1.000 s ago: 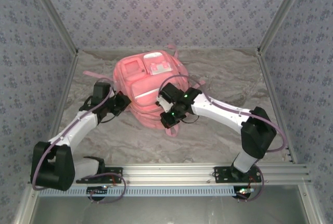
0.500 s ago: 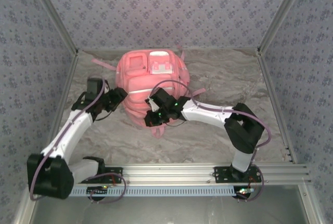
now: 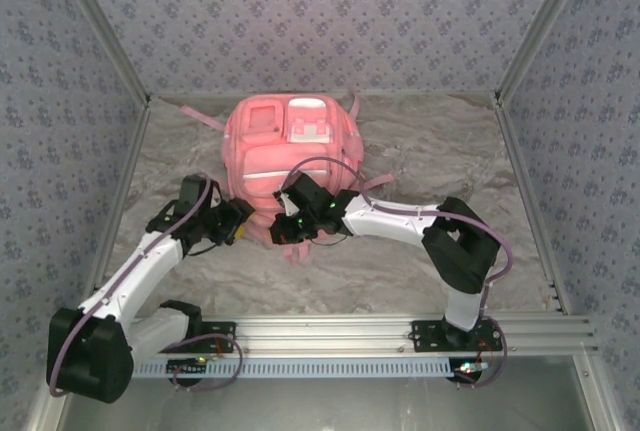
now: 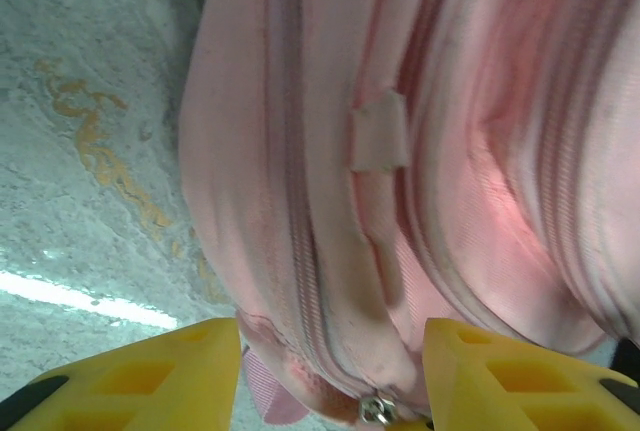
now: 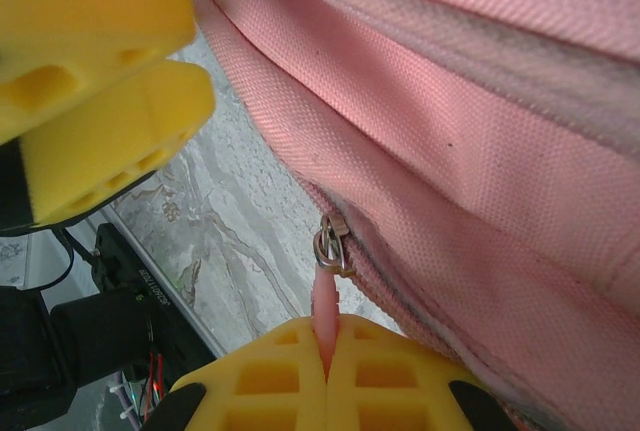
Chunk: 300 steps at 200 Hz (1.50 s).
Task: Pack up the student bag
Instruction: Zip the student bag at the top-center of the table.
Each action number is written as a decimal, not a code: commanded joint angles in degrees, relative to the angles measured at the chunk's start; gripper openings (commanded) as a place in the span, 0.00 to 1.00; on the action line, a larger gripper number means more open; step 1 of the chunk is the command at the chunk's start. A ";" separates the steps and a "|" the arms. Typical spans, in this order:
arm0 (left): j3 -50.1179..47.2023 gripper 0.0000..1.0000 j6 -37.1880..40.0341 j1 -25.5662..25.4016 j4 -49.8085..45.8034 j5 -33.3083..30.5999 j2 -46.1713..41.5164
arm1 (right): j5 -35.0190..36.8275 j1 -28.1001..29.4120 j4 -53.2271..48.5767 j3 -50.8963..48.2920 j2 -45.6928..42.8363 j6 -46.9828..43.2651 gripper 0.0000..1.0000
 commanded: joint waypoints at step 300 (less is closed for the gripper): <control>14.14 0.00 14.33 0.74 -4.78 -8.47 7.34 | 16.79 -9.57 -33.78 1.19 -8.13 -19.25 0.00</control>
